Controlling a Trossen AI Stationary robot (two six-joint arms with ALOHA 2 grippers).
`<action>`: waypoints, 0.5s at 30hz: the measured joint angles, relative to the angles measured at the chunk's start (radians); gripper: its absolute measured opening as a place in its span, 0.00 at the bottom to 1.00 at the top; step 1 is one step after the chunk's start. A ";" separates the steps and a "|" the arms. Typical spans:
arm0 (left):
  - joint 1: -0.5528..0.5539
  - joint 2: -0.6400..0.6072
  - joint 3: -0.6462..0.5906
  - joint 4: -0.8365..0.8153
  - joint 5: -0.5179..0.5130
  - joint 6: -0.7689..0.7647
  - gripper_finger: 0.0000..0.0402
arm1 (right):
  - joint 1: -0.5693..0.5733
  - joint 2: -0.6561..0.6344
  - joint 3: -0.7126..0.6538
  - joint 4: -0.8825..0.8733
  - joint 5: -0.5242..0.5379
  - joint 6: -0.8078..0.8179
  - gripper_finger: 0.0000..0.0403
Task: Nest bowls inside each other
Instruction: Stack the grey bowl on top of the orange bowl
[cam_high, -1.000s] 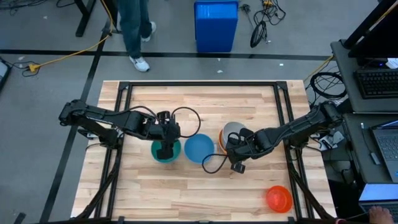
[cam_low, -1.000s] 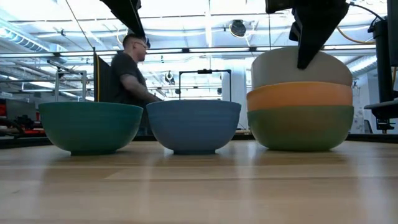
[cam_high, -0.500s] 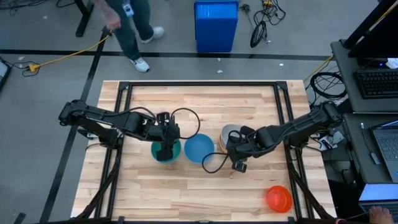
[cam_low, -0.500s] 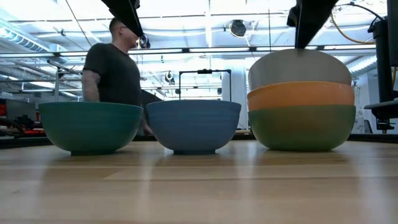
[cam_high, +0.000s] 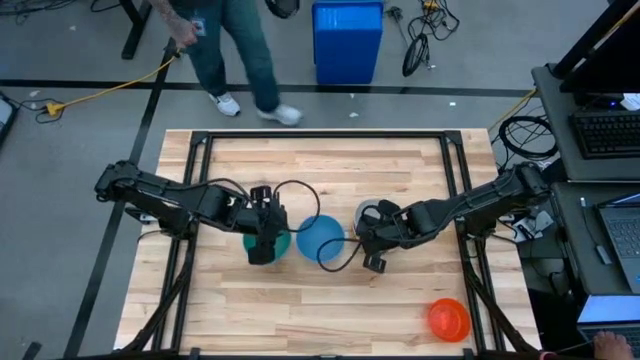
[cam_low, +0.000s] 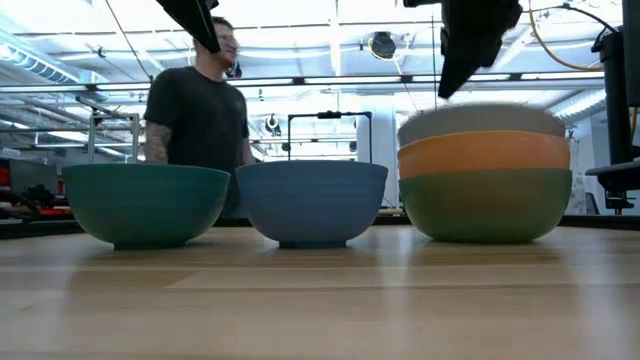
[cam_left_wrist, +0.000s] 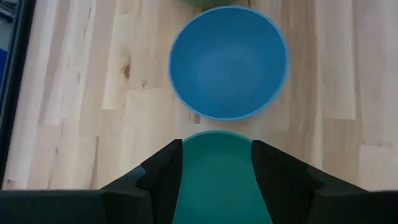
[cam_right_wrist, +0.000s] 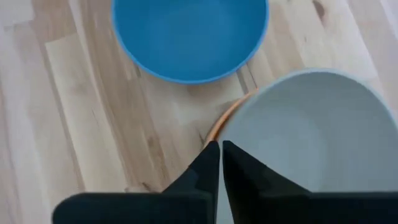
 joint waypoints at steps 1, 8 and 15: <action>-0.006 0.000 -0.004 0.003 0.000 -0.005 0.45 | -0.005 0.000 -0.015 0.019 -0.011 0.002 0.01; -0.029 0.000 -0.065 0.005 -0.020 -0.059 0.45 | -0.010 -0.001 -0.040 0.051 -0.044 0.004 0.01; -0.050 0.000 -0.124 0.006 0.021 -0.153 0.45 | 0.048 -0.008 0.028 0.175 -0.043 -0.113 0.01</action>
